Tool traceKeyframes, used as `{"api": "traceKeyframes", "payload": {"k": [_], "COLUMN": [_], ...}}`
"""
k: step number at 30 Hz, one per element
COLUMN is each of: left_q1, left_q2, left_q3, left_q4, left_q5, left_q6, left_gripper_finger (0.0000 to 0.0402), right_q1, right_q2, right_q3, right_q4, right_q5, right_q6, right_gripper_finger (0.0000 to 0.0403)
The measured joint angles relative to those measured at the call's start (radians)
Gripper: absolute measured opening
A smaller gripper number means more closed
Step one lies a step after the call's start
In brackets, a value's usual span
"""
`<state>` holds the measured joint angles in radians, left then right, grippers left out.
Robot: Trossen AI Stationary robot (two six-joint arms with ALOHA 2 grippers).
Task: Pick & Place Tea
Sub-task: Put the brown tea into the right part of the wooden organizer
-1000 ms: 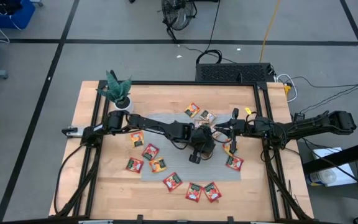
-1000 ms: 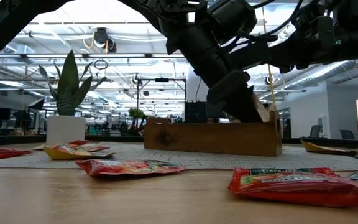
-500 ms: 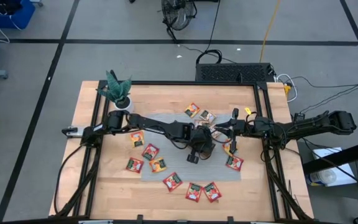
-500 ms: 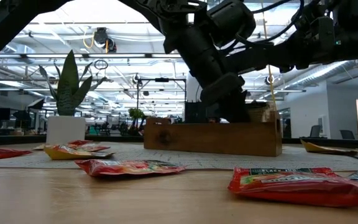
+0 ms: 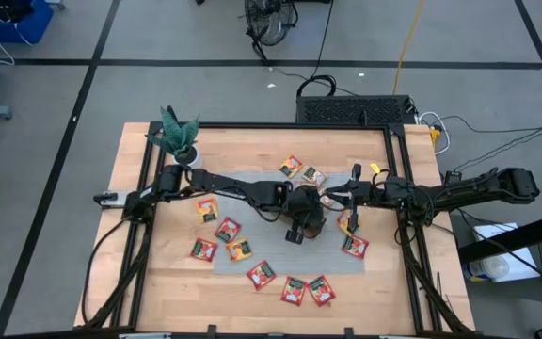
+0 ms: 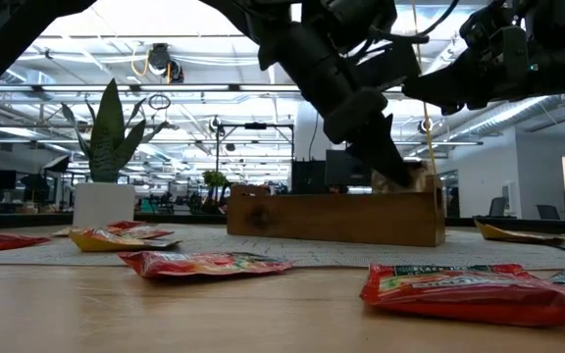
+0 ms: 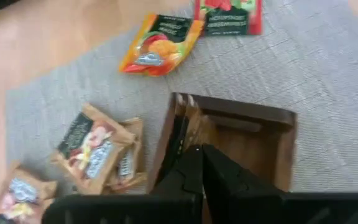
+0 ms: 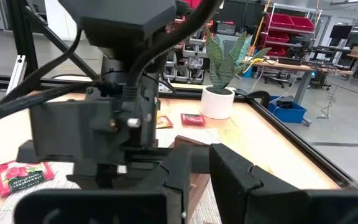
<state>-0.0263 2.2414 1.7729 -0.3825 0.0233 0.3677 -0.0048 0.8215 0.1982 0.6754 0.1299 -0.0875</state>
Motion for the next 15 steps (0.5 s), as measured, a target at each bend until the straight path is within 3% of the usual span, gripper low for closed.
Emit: {"api": "traceKeyframes", "payload": {"k": [15], "left_q1": [0.024], "left_q2": [0.002], "left_q3": [0.000], "left_q4": [0.038], "left_q5": [-0.032], "left_q6": [-0.034], "left_gripper_finger": [0.0010], "right_q1": [0.000], "right_q2": [0.000], "right_q3": [0.000], "right_q4": [-0.007], "right_q5": [0.000], "right_q6": [0.000], "right_gripper_finger": [0.0045]}}
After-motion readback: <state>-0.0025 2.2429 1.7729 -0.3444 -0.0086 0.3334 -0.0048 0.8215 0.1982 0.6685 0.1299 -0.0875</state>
